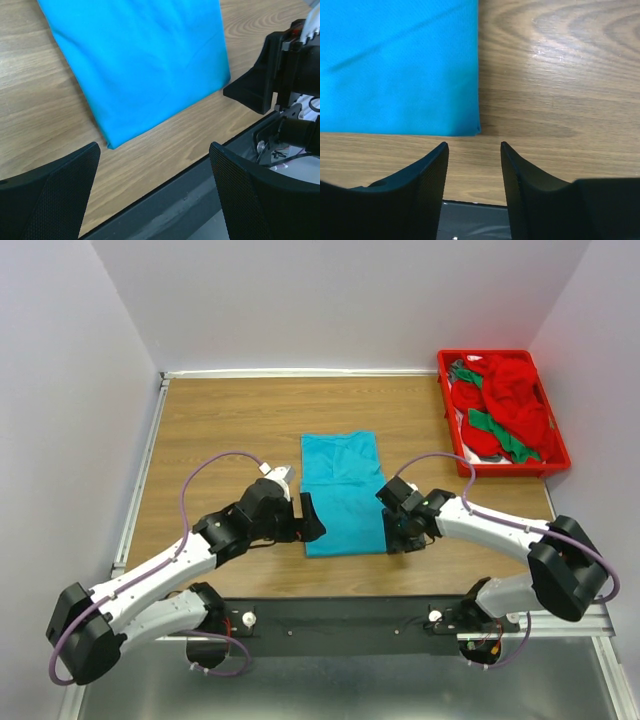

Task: Fold and stack the t-shirts
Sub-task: Fold the tshirt

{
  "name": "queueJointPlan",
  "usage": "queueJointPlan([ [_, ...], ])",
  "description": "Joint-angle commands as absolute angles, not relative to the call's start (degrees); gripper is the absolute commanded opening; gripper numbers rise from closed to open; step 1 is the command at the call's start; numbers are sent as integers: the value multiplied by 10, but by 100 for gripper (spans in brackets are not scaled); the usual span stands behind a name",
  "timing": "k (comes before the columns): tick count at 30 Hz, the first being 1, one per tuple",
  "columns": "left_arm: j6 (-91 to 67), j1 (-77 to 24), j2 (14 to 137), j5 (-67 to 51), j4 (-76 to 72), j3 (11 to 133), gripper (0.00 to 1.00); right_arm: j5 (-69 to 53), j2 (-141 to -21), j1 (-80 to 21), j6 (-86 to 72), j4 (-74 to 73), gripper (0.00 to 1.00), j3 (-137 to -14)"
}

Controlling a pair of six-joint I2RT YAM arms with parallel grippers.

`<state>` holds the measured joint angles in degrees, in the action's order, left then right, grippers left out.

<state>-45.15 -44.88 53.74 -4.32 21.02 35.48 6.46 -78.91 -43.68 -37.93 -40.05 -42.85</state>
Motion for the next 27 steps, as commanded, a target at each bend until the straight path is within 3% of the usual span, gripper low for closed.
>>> queueJointPlan([
  [1,-468,-456,550,-15,221,359,98,79,-774,-429,-393,-378,51,-428],
  [20,-476,-466,604,-4,265,391,97,62,-849,-418,-407,-340,43,-371],
  [27,-485,-471,634,-5,300,405,97,40,-837,-419,-408,-339,20,-352],
])
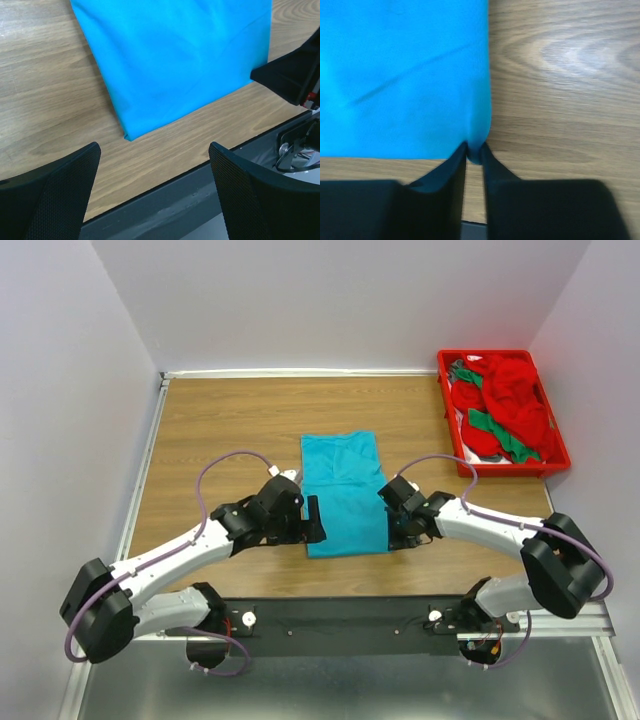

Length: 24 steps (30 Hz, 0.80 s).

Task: Fold and stack the t-shirts
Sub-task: Fold the tshirt

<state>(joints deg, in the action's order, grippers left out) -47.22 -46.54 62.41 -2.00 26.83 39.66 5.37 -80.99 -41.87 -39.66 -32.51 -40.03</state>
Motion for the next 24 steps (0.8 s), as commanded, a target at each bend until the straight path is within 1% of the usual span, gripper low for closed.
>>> queueJointPlan([
  [1,-487,-471,642,-4,301,406,97,41,-831,-419,-403,-338,15,-353],
  [3,-489,-476,653,-5,306,412,97,44,-830,-419,-400,-339,6,-360],
  [7,-498,-490,692,14,326,431,94,46,-830,-419,-389,-338,4,-372],
  [9,-500,-496,706,22,334,441,90,45,-827,-418,-382,-334,3,-379],
  [10,-500,-497,719,24,333,443,85,44,-827,-419,-376,-333,3,-380],
  [12,-495,-500,735,25,333,454,78,40,-828,-419,-371,-325,3,-381],
  [16,-486,-503,785,42,359,481,48,34,-830,-419,-361,-316,3,-378],
  [17,-485,-504,790,47,361,489,45,33,-826,-420,-359,-311,3,-376],
  [19,-483,-505,806,50,367,495,42,32,-824,-420,-358,-309,3,-374],
  [24,-483,-510,846,59,395,511,42,19,-816,-419,-353,-299,3,-364],
])
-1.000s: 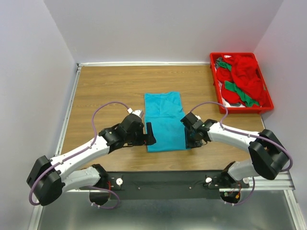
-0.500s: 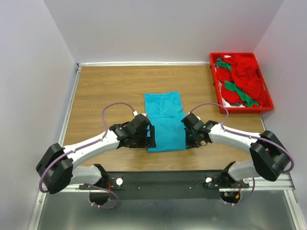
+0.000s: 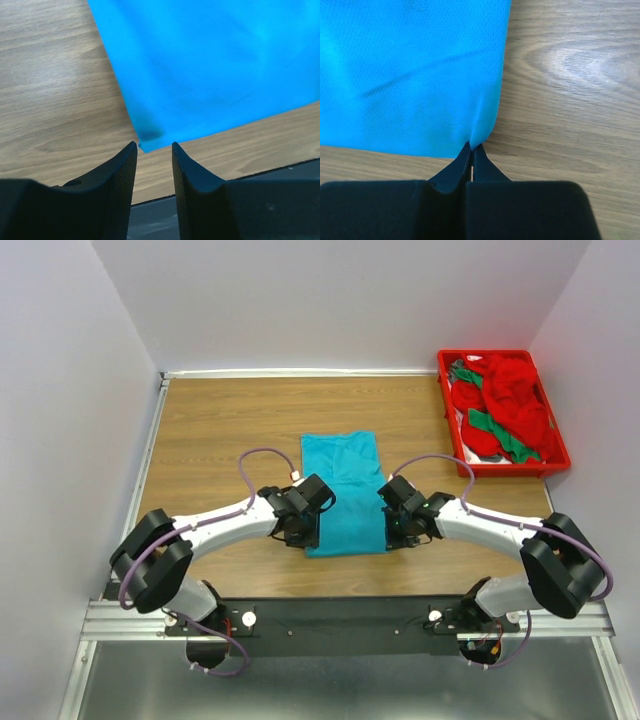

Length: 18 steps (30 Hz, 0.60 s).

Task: Fold and stack the t-shirts
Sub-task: Fold the tshirt

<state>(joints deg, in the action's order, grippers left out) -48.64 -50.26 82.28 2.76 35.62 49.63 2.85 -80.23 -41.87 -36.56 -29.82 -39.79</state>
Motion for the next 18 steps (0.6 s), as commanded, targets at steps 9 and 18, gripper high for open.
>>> queueJointPlan([
  [9,-494,-522,887,65,399,510,42,6,-811,-420,-347,-277,3,-354],
  [18,-490,-525,923,68,386,506,46,4,-802,-420,-345,-271,3,-345],
])
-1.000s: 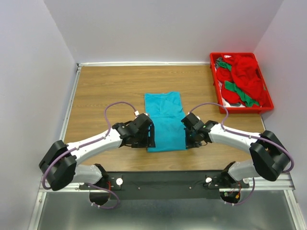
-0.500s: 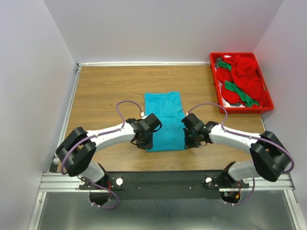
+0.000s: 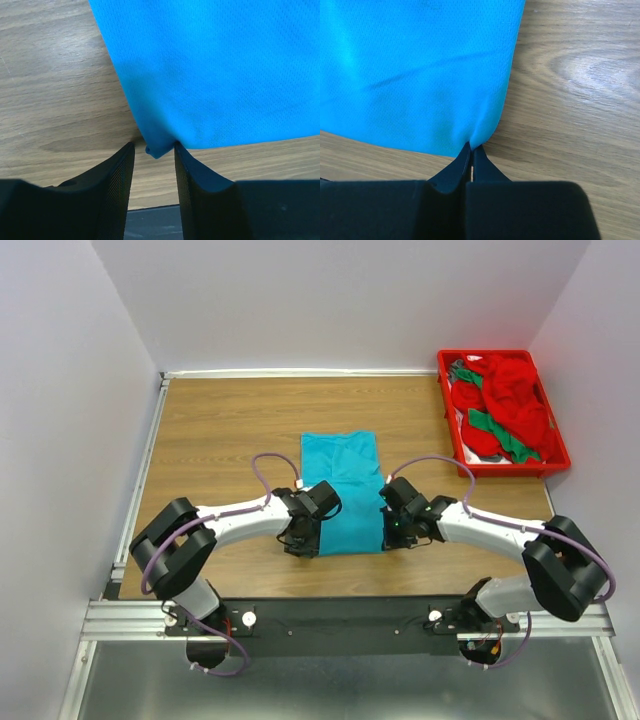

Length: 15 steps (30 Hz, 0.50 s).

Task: Fold and stack the t-shirts
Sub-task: Fold the tshirt

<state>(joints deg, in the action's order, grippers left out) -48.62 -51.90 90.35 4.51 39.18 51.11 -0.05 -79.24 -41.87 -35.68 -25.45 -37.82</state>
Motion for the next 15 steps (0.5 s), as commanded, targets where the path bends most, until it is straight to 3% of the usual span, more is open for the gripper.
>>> queueJointPlan([
  [1,-490,-525,921,69,386,506,46,4,-802,-420,-346,-272,3,-345],
  [10,-476,-523,925,41,348,488,46,4,-798,-420,-346,-272,3,-335],
  [12,-472,-522,929,32,334,483,43,-14,-793,-420,-349,-272,3,-334],
  [15,-463,-520,937,29,330,480,29,-25,-782,-420,-352,-272,3,-334],
])
